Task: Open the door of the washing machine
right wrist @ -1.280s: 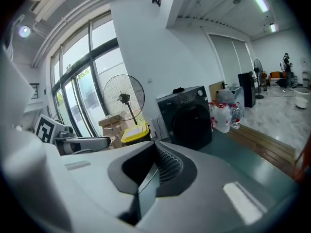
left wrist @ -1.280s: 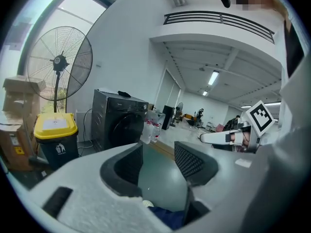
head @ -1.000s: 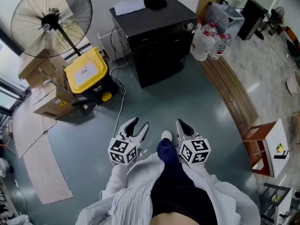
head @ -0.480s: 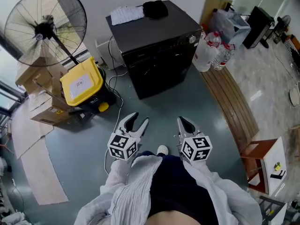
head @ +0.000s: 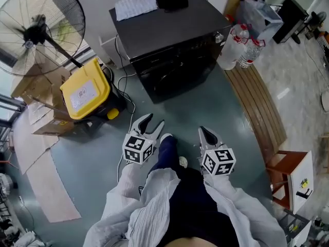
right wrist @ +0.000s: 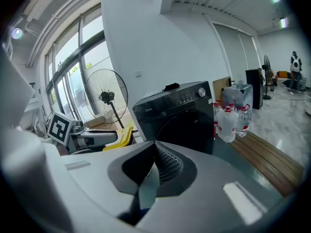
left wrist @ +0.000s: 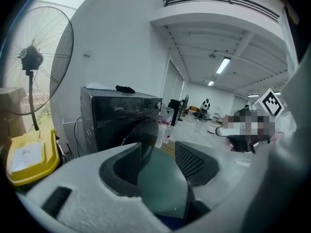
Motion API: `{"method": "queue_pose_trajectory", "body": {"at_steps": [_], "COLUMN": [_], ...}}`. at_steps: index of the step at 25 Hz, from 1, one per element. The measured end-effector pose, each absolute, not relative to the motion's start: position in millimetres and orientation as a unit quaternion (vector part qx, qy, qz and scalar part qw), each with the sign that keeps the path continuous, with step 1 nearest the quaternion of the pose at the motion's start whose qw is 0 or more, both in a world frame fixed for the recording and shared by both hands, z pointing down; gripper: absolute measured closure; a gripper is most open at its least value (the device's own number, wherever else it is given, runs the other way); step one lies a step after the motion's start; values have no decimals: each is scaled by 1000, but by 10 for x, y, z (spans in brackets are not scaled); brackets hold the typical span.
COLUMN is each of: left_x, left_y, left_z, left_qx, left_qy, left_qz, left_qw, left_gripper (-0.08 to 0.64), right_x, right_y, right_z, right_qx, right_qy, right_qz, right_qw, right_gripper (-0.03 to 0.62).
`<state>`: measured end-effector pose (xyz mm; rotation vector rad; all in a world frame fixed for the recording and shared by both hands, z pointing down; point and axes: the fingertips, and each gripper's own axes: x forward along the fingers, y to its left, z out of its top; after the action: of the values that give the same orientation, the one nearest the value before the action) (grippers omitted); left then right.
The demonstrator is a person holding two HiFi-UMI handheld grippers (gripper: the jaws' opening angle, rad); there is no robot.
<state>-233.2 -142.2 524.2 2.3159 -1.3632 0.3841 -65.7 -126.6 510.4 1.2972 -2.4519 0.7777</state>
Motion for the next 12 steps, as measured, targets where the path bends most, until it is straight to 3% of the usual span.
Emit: {"method": "queue_pose_trajectory", "body": {"at_steps": [12], "left_x": [-2774], "left_y": [-3200], "left_z": [6473], "left_qx": [818], "left_qy": [-461], "left_qz": [214], "left_qw": [269], "left_gripper": [348], "right_x": [-1064], "right_y": [-2490], "right_z": [5701], "right_qx": [488], "right_qy": [-792], "right_qz": [333], "right_qw": [150], "right_gripper": [581]}}
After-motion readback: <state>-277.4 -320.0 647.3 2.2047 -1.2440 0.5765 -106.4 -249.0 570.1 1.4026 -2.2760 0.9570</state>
